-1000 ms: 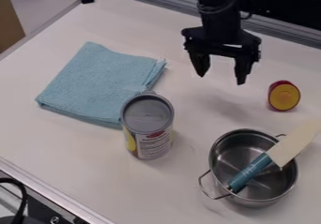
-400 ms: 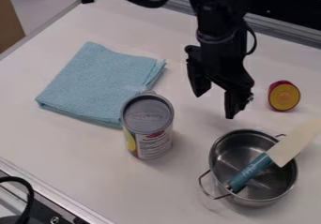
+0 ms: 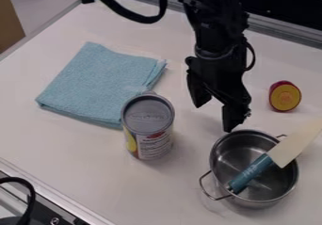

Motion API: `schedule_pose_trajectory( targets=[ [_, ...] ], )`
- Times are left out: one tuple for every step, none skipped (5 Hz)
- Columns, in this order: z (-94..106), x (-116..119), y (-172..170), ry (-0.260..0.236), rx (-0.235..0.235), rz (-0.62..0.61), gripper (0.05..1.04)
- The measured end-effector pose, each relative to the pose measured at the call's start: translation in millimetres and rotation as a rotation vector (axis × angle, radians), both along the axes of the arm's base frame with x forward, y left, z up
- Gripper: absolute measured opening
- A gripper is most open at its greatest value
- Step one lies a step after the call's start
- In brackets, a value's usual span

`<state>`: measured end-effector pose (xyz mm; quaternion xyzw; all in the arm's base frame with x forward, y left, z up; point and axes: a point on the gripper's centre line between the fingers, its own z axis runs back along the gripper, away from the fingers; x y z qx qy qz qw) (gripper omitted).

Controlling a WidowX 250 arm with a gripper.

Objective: Move the silver pot to the left side of the table, on the right side of the navy blue towel.

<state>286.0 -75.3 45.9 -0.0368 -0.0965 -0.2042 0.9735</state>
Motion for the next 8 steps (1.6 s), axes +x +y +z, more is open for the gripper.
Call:
schedule_pose_trajectory(
  targets=[
    [-4.3, -6, -4, 0.013, -0.004, 0.008, 0.999],
    [-6.5, -6, -7, -0.007, -0.007, 0.003, 0.999],
    [-11.7, -10, -13, -0.025, -0.014, -0.014, 0.999],
    [-16.9, -8, -16, -0.041, -0.005, -0.014, 0.999],
    [-22.4, -7, -15, -0.053, 0.004, 0.010, 0.999],
    [-29.4, -6, -16, -0.051, 0.017, 0.019, 0.999],
    [-30.2, -5, -16, -0.064, 0.026, 0.022, 0.950],
    [-35.8, -12, -15, -0.015, 0.045, 0.014, 0.674]
  ],
)
